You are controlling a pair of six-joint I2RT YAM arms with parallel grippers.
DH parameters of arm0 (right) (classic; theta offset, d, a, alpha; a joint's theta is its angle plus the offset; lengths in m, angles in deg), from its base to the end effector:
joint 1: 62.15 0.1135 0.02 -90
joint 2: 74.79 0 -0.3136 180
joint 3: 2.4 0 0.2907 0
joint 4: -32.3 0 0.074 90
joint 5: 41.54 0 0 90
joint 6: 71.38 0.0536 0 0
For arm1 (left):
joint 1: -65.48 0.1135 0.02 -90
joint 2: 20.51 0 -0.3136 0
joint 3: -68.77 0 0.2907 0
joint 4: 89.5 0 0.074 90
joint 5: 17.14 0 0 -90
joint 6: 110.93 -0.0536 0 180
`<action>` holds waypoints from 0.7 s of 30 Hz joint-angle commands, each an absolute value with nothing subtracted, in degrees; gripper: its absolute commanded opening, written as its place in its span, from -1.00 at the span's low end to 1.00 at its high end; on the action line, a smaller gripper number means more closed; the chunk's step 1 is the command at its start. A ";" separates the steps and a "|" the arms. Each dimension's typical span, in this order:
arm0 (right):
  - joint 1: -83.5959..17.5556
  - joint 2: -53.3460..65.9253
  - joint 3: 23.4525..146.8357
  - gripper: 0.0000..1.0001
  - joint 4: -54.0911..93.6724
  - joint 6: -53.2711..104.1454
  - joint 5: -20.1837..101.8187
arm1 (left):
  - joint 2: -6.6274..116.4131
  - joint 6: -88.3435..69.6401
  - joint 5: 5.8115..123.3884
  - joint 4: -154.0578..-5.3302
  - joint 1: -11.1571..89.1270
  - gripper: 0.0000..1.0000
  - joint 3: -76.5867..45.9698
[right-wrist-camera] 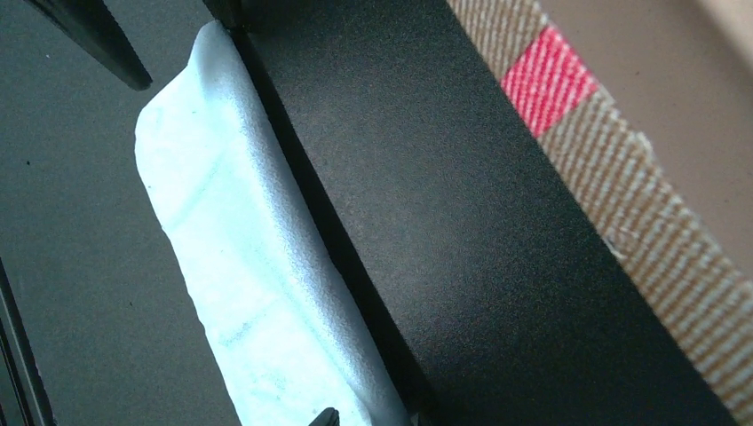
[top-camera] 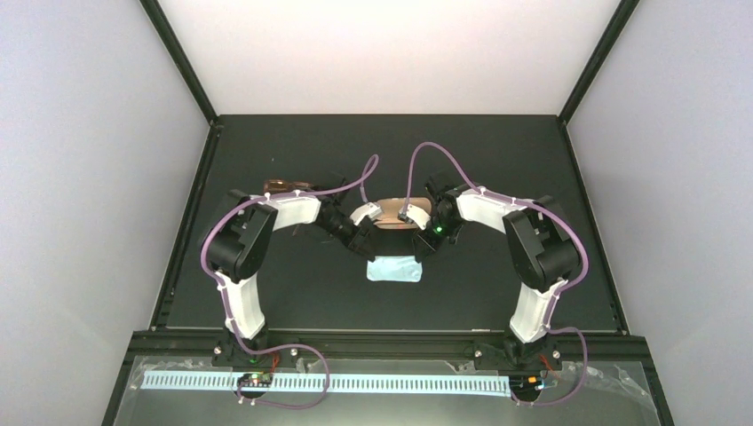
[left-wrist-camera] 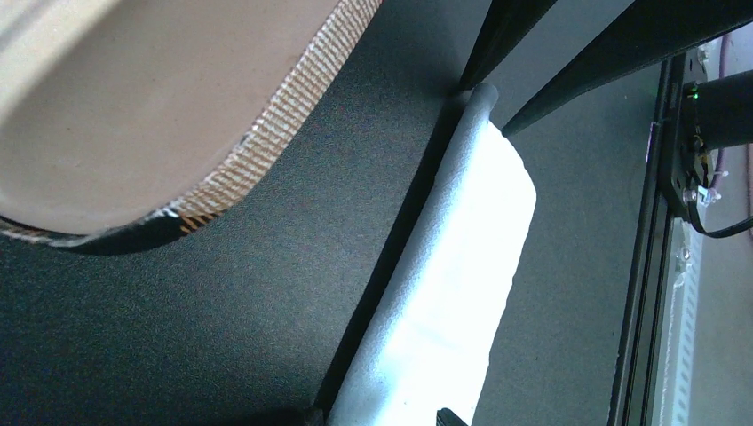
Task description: Organize the sunglasses
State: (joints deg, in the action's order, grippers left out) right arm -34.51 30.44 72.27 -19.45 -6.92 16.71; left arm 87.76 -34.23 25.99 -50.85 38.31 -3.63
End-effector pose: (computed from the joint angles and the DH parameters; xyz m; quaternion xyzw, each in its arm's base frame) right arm 0.3135 0.1960 0.1498 -0.4460 0.8500 0.2741 0.0595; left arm 0.3232 -0.2099 0.1343 0.3647 0.8345 -0.4061 0.0751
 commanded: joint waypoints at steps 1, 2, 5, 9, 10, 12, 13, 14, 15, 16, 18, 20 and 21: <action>-34.27 31.47 72.94 -0.53 -19.43 -7.39 15.96 | 89.37 -34.55 25.04 -50.30 37.74 -0.37 -4.75; -34.29 31.47 72.95 -0.55 -19.52 -7.54 15.88 | 89.42 -34.56 25.05 -50.29 37.67 -0.42 -4.82; -34.29 31.47 73.05 -0.62 -19.65 -7.63 15.74 | 89.72 -34.47 25.14 -50.25 37.56 -0.52 -5.08; -34.29 31.47 73.30 -0.69 -19.79 -7.87 15.41 | 89.79 -34.23 25.18 -50.41 37.36 -0.58 -5.34; -34.29 31.47 73.32 -0.71 -19.78 -7.84 15.41 | 89.72 -34.13 25.20 -50.55 37.40 -0.62 -5.36; -34.30 31.55 73.45 -0.74 -19.90 -7.83 15.27 | 89.58 -33.80 25.31 -50.79 37.34 -0.72 -5.41; -34.29 31.56 73.53 -0.76 -19.92 -7.90 15.12 | 89.53 -33.69 25.27 -50.94 37.28 -0.76 -5.44; -34.29 31.56 73.64 -0.78 -19.95 -7.84 14.95 | 89.45 -33.60 25.23 -51.03 37.29 -0.80 -5.45; -34.31 31.51 73.73 -0.80 -19.96 -7.91 14.89 | 89.40 -33.59 25.23 -51.12 37.30 -0.82 -5.50; -34.33 31.41 73.80 -0.82 -19.96 -7.85 14.81 | 89.37 -33.54 25.20 -51.10 37.30 -0.86 -5.54; -34.29 31.09 73.85 -0.87 -19.96 -7.91 14.80 | 89.27 -33.57 25.18 -51.12 37.28 -0.95 -5.54; -34.29 30.59 73.81 -0.94 -19.96 -8.13 14.64 | 89.06 -33.63 25.19 -51.18 37.31 -0.97 -5.62; -34.30 30.22 73.78 -0.96 -19.96 -8.29 14.60 | 88.96 -33.71 25.10 -51.06 37.28 -0.97 -5.63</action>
